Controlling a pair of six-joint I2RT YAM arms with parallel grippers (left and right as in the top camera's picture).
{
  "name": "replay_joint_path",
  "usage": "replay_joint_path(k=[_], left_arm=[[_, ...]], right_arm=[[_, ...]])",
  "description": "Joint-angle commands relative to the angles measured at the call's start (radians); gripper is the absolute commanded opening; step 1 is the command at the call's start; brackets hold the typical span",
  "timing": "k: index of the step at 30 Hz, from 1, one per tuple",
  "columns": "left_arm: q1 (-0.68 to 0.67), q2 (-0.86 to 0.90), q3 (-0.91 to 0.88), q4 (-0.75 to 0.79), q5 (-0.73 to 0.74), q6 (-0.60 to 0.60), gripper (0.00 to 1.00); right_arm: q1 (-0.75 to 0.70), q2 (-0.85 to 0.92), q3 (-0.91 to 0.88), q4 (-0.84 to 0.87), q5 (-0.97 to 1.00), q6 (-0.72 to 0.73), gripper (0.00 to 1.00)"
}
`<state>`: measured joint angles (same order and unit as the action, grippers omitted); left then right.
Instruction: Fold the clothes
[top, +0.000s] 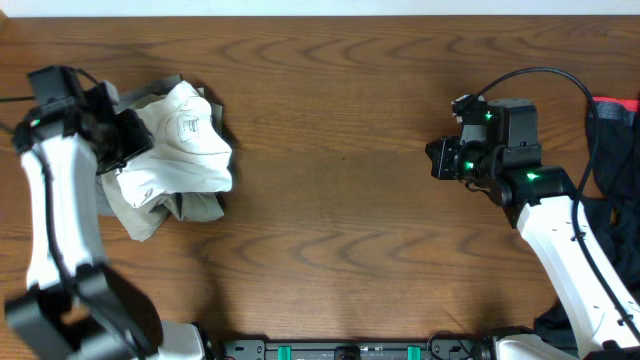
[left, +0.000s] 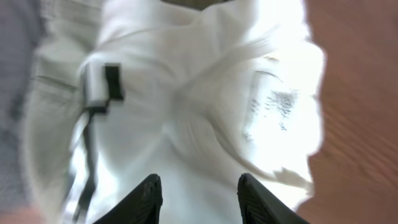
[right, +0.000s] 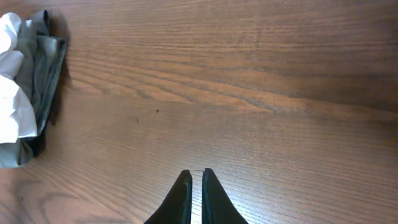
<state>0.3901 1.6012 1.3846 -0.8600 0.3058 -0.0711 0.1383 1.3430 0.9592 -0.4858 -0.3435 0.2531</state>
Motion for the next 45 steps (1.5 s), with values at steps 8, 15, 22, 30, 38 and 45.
replay_joint_path(k=[8, 15, 22, 30, 38, 45], left_arm=[[0.006, 0.084, -0.196, -0.014, -0.181, -0.104, 0.19], [0.046, 0.15, -0.275, -0.002, -0.28, -0.19, 0.11], [0.048, 0.085, -0.191, -0.028, -0.101, -0.164, 0.36], [-0.008, -0.186, -0.002, -0.16, 0.058, -0.042, 0.42], [-0.113, -0.612, 0.02, -0.187, -0.152, -0.015, 0.72], [-0.115, -0.817, -0.04, -0.243, -0.166, -0.015, 0.98]], right_arm=[[-0.007, -0.006, 0.003, -0.001, 0.003, 0.008, 0.06], [-0.007, -0.006, 0.003, -0.005, 0.003, 0.008, 0.06], [-0.01, -0.006, 0.004, 0.005, 0.004, -0.021, 0.13], [-0.039, -0.121, 0.004, 0.085, -0.039, -0.107, 0.24], [-0.054, -0.434, 0.004, 0.088, -0.014, -0.248, 0.5], [-0.054, -0.65, 0.004, -0.003, 0.042, -0.248, 0.99]])
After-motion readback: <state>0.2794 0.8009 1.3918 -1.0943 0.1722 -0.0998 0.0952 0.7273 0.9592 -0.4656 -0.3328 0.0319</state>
